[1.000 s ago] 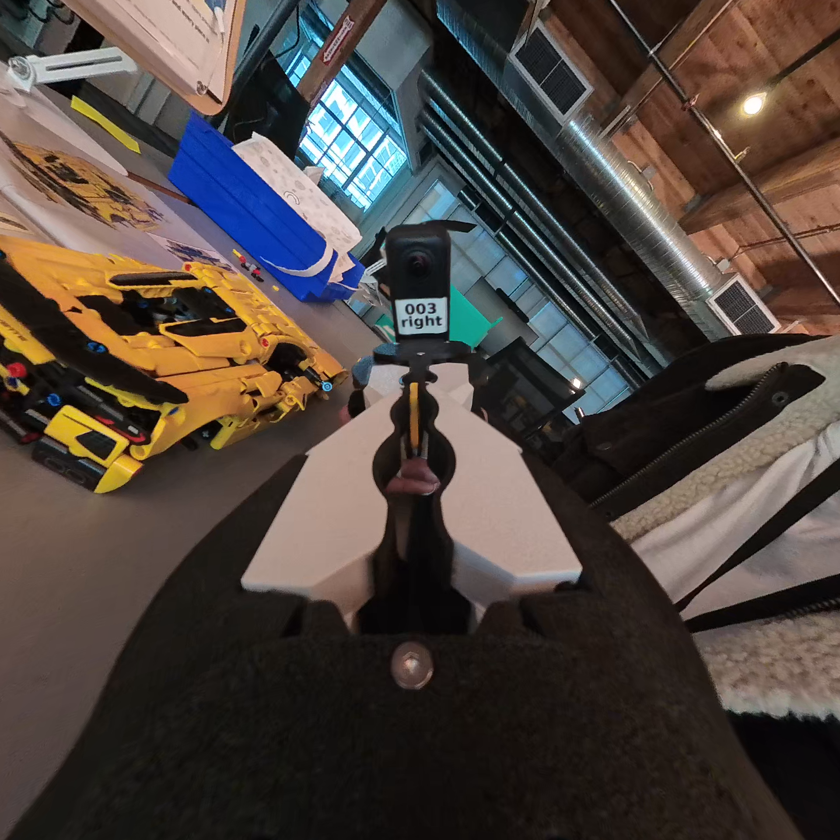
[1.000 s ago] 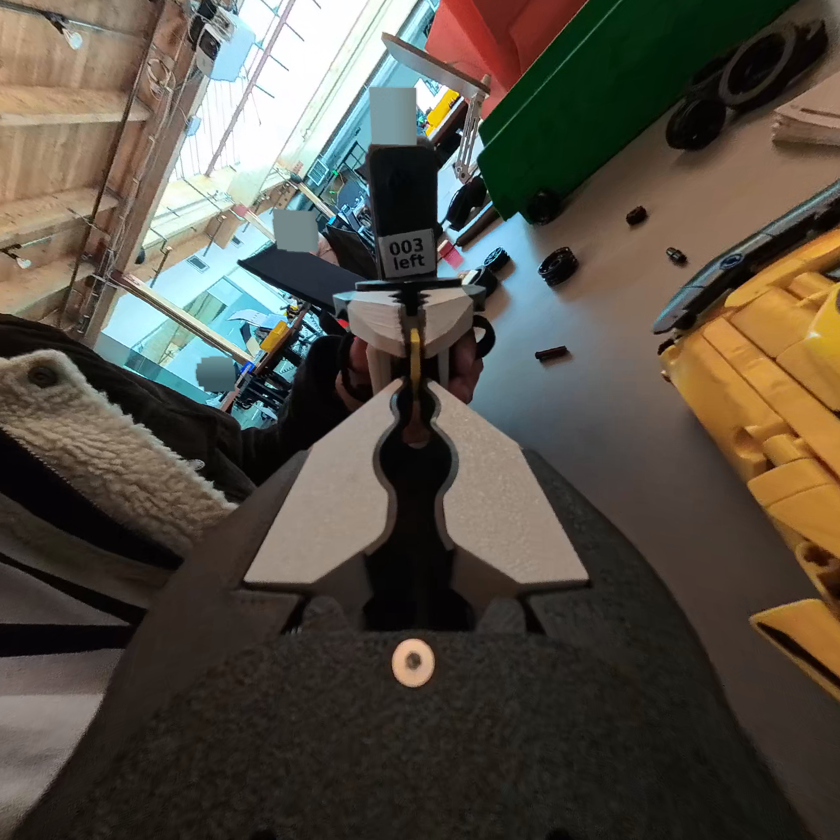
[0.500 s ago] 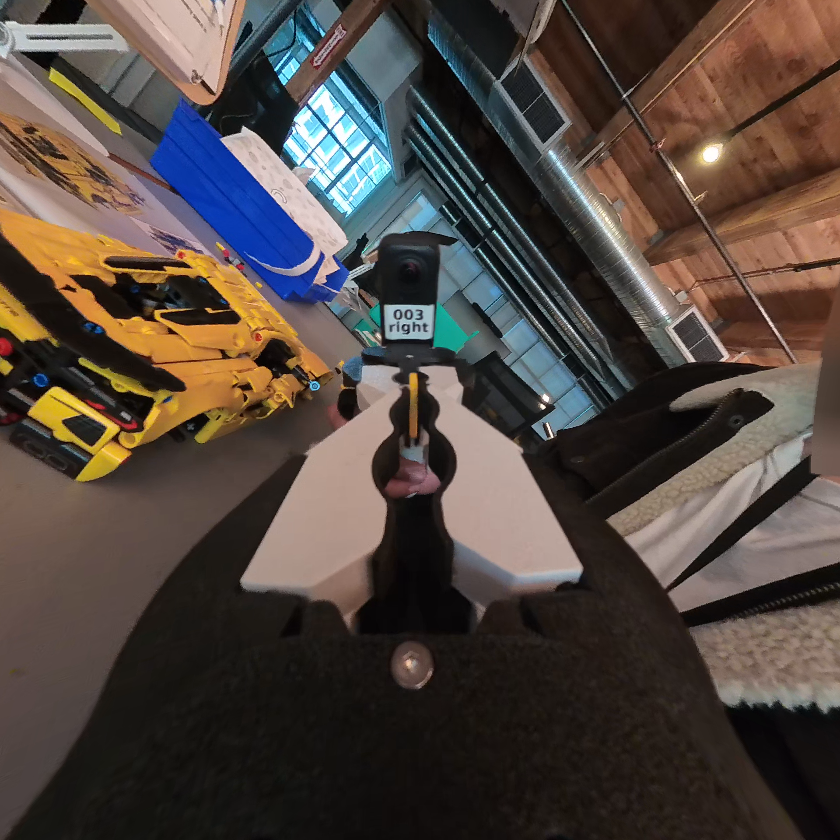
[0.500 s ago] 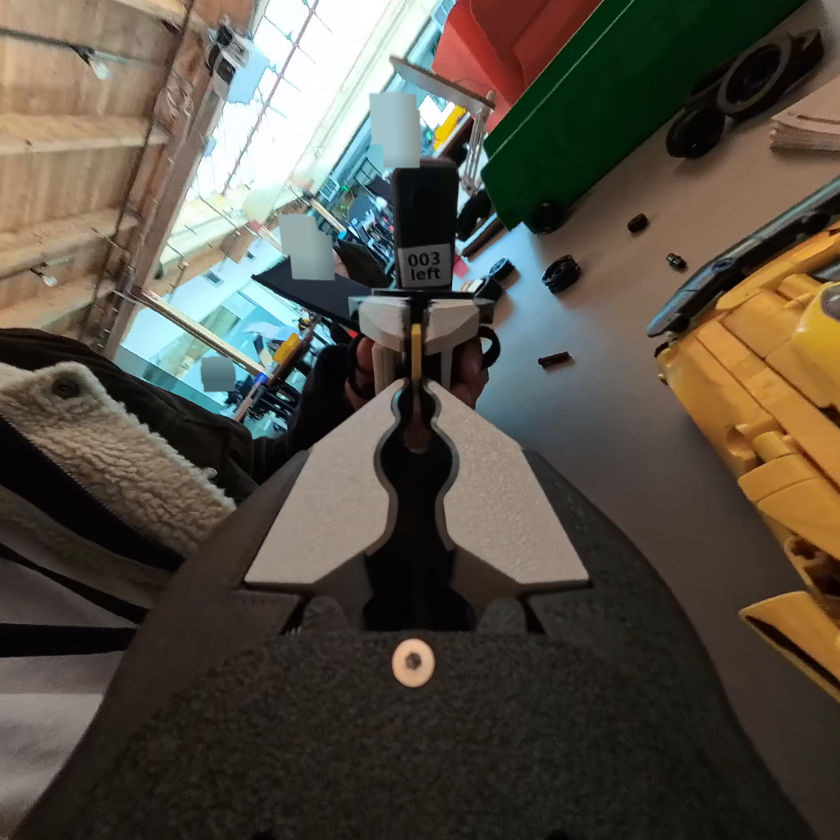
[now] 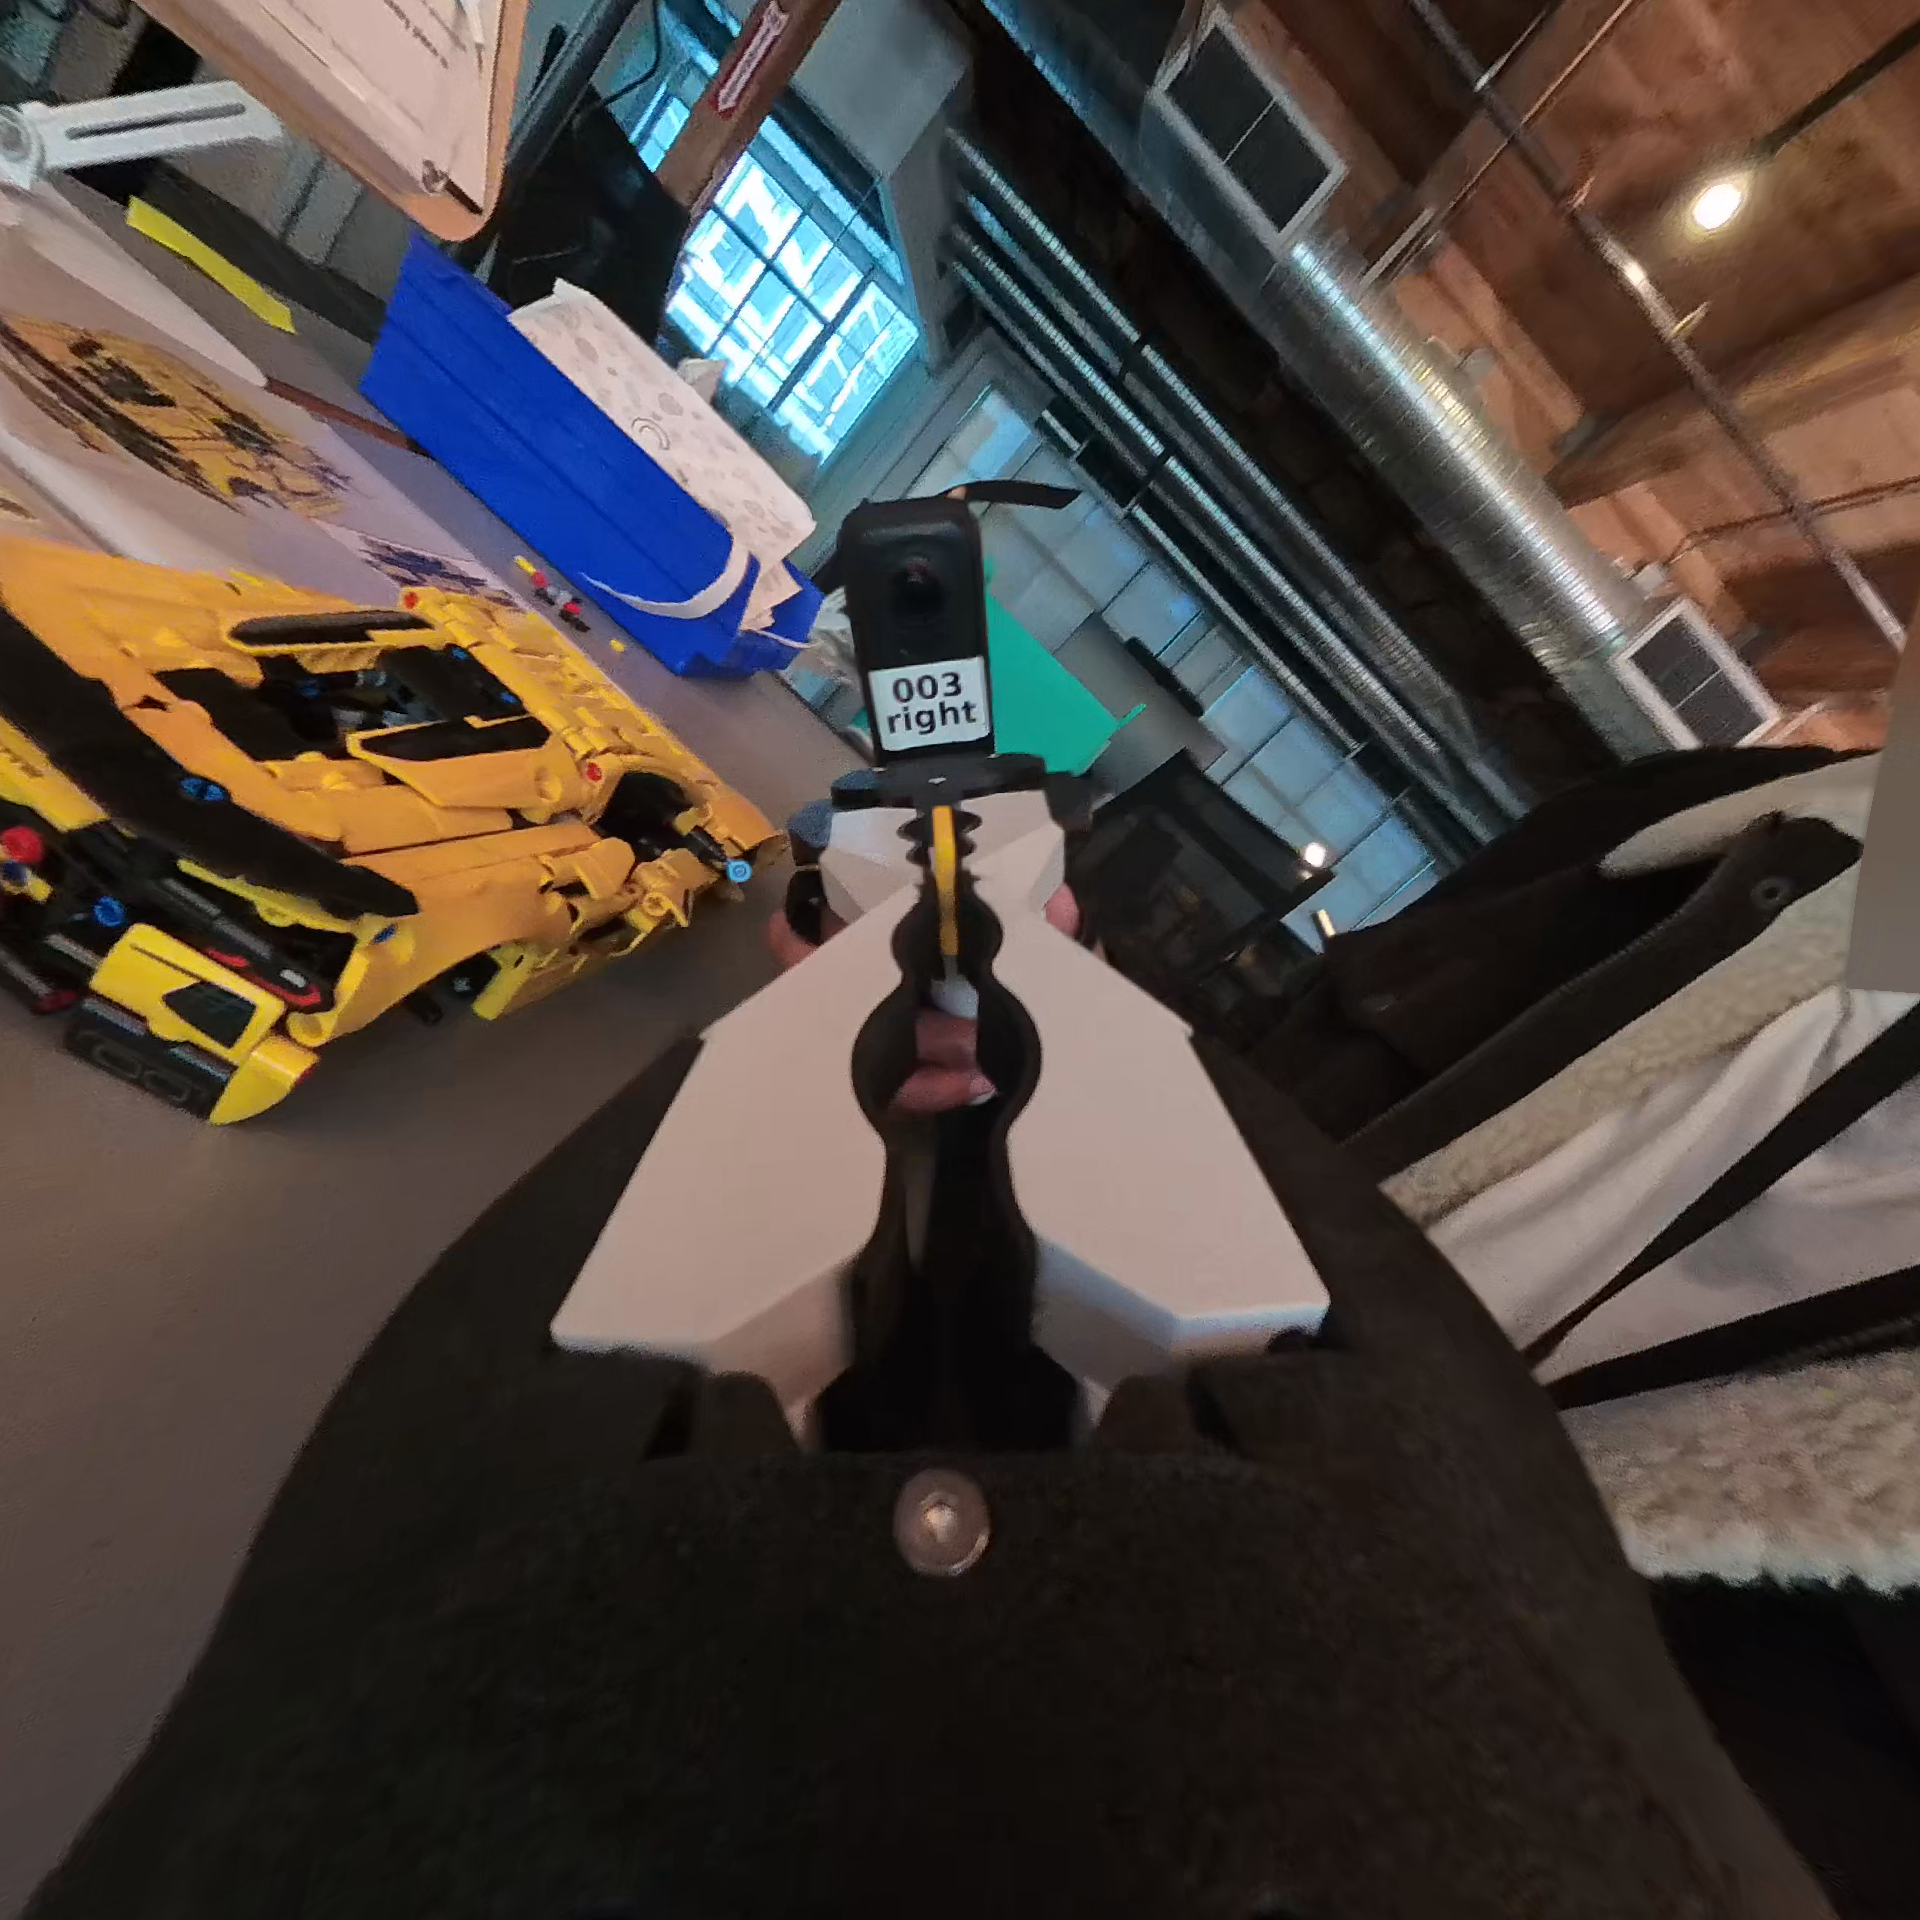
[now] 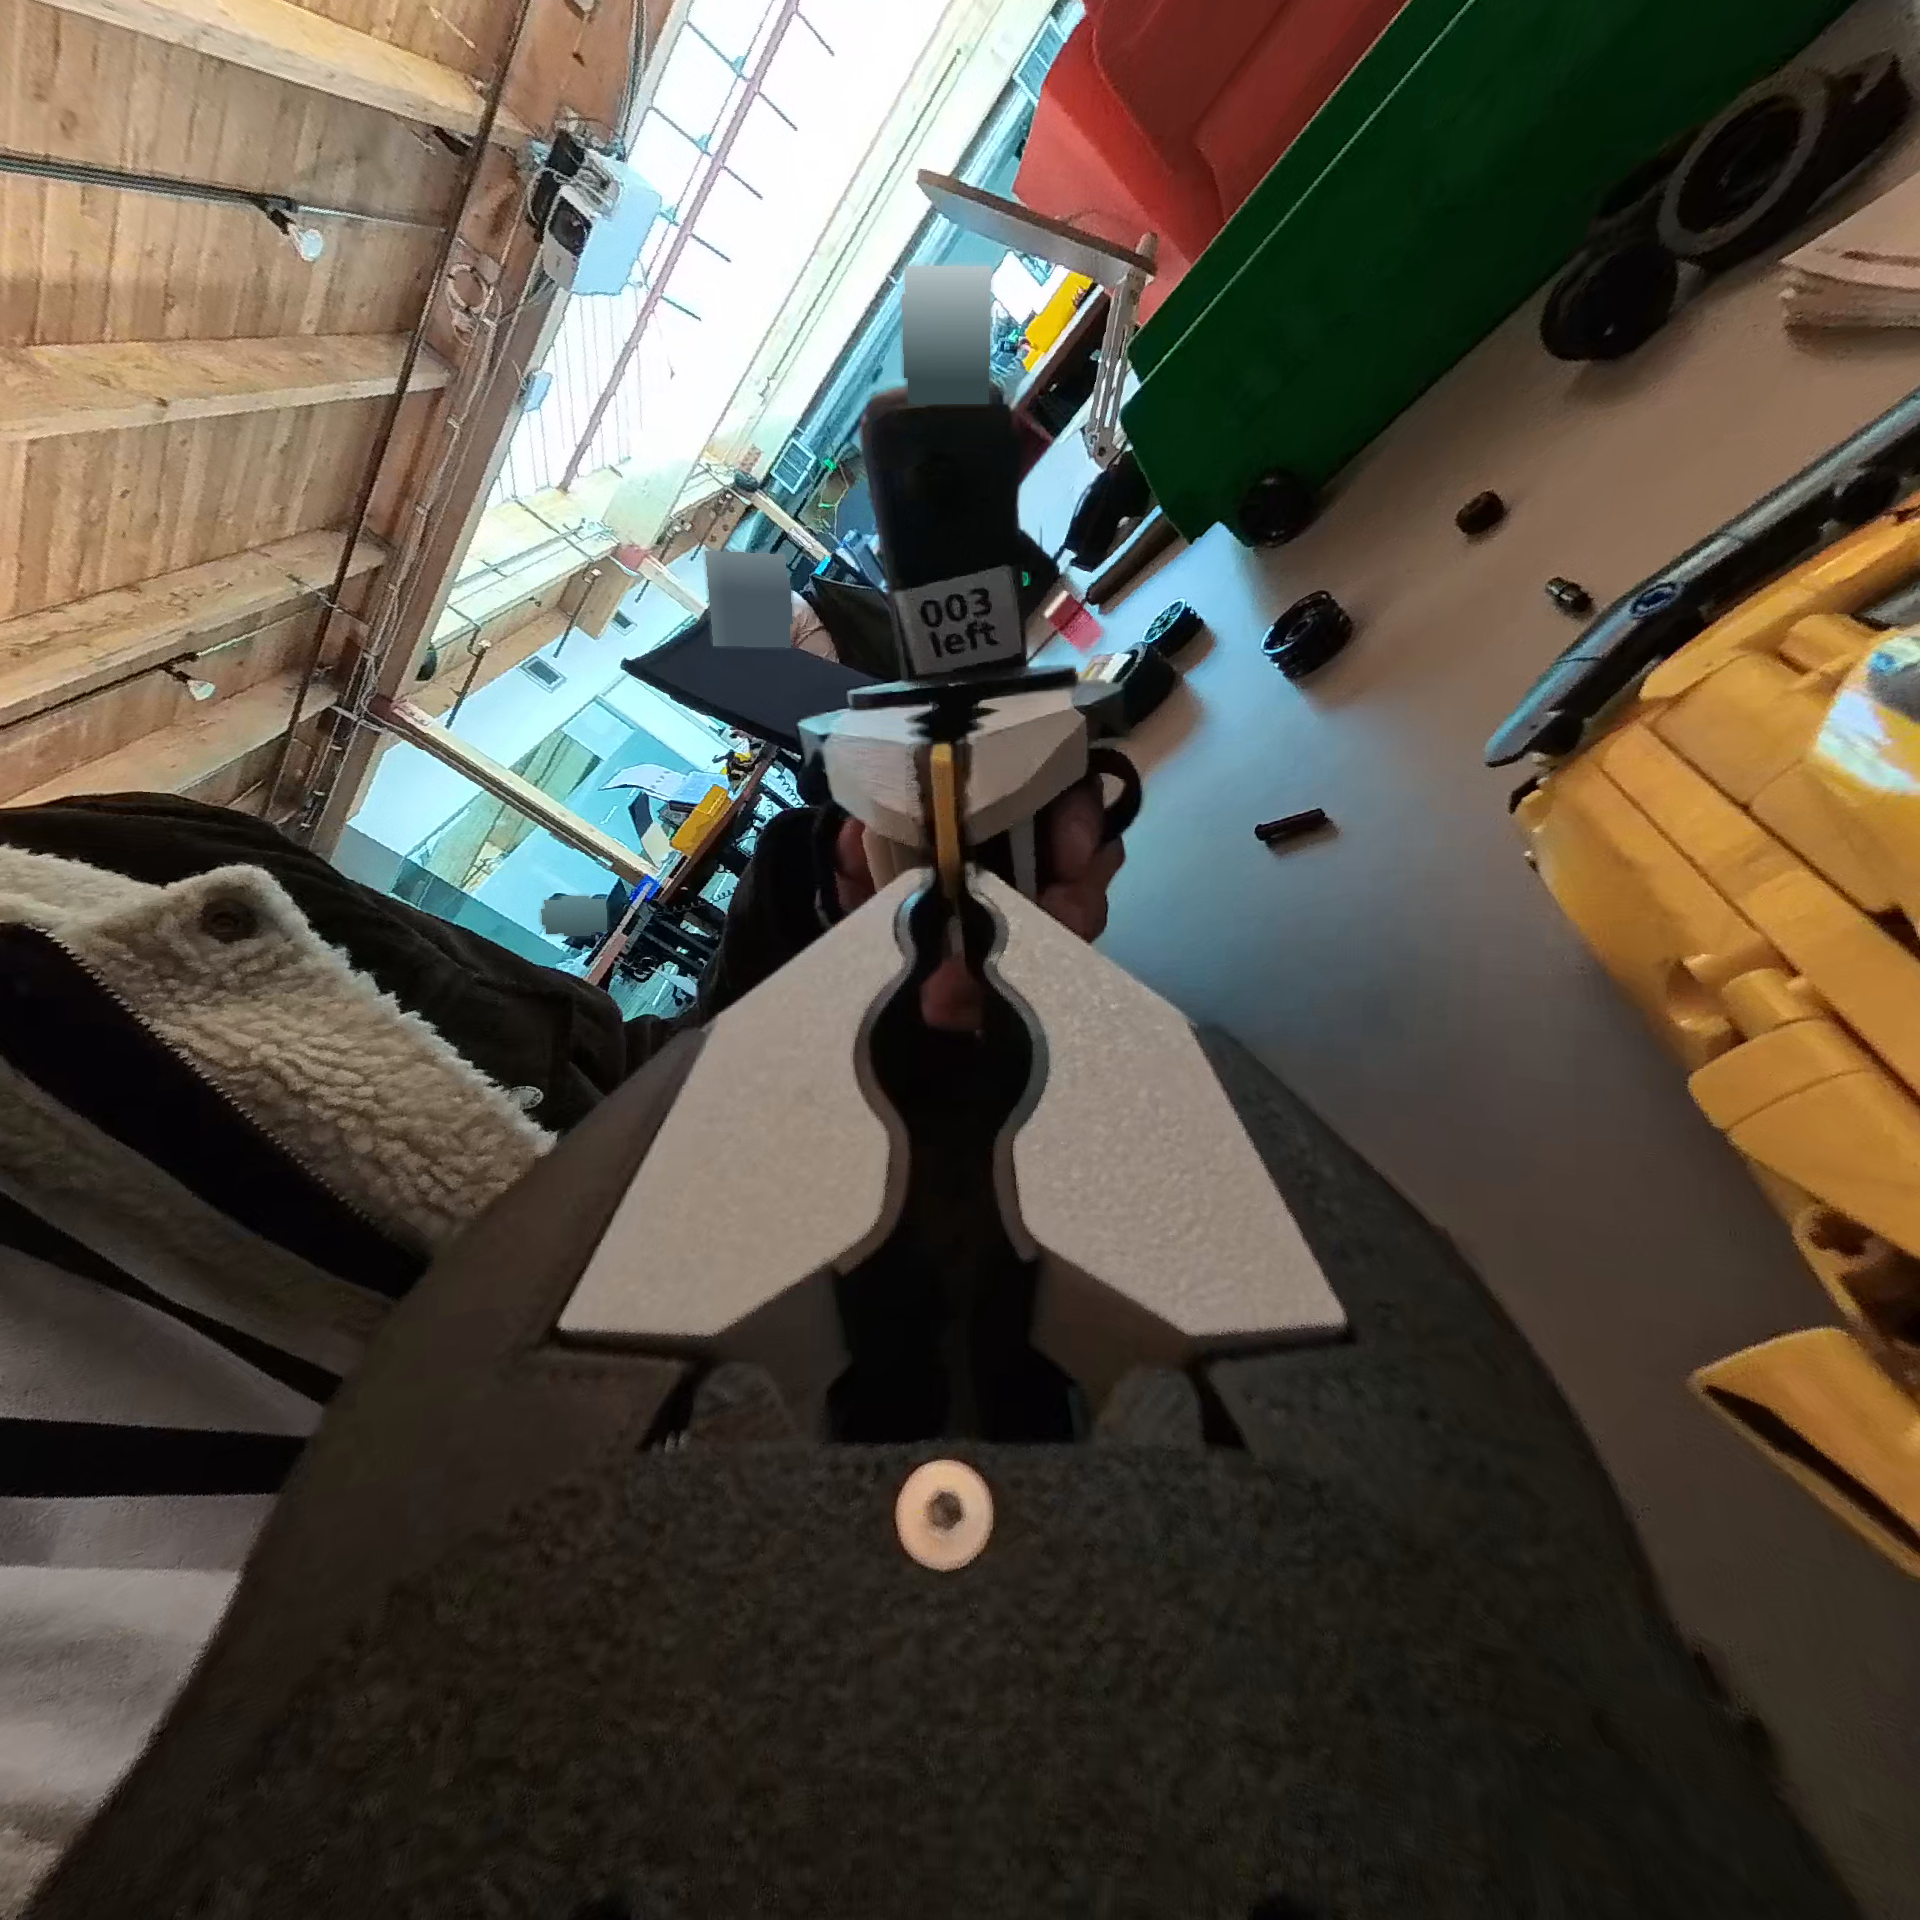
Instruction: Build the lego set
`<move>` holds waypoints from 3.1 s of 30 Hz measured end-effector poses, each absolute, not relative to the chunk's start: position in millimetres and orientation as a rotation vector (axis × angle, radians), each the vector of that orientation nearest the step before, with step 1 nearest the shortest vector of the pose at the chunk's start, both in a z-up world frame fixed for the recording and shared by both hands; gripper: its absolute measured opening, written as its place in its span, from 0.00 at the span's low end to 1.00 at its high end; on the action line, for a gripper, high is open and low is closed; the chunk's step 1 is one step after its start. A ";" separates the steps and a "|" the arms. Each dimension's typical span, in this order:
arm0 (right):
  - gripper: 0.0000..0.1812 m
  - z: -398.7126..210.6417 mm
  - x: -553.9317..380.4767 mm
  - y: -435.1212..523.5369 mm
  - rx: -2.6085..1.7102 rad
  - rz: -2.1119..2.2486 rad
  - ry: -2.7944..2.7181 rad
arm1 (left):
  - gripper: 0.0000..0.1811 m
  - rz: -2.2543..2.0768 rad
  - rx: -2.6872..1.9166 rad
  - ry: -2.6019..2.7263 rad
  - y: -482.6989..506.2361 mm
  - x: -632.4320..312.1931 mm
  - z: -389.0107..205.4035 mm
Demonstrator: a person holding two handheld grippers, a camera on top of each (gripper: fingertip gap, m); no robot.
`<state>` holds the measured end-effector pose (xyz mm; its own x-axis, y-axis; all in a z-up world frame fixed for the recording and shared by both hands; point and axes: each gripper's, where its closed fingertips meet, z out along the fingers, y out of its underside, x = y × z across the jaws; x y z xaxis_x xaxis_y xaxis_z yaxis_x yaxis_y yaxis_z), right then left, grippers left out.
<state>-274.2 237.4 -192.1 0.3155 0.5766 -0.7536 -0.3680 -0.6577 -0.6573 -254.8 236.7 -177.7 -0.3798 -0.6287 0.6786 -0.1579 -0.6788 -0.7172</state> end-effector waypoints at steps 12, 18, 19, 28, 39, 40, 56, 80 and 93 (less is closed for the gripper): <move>0.01 -179.8 -260.9 240.3 -1.692 1.497 -0.136 | 0.01 -2.188 -1.570 1.123 224.5 -252.5 -183.4; 0.01 -179.0 -254.0 244.4 -1.671 1.494 -0.081 | 0.03 -2.198 -1.574 1.102 225.5 -250.2 -183.8; 0.01 -178.8 -252.8 244.6 -1.671 1.493 -0.080 | 0.04 -2.202 -1.573 1.105 224.9 -250.0 -183.7; 0.13 -174.5 -251.4 242.9 -1.675 1.200 -0.269 | 0.01 -2.326 -1.609 1.054 228.8 -255.5 -184.1; 0.20 -202.1 -263.7 235.7 -1.507 0.146 -0.904 | 0.01 -2.461 -1.782 1.087 218.0 -251.5 -201.3; 0.20 -205.0 -261.9 236.7 -1.517 0.121 -0.915 | 0.01 -2.456 -1.792 1.094 217.2 -251.3 -202.7; 0.14 -221.2 -253.3 244.1 -1.707 0.110 -0.833 | 0.01 -2.292 -1.886 1.077 226.0 -245.6 -215.7; 0.14 -224.7 -251.3 247.6 -1.789 0.159 -0.730 | 0.01 -2.312 -1.859 1.035 231.9 -248.4 -211.5; 0.14 -241.8 -253.8 245.9 -1.911 0.171 -0.715 | 0.08 -2.120 -1.751 0.856 282.3 -261.5 -201.2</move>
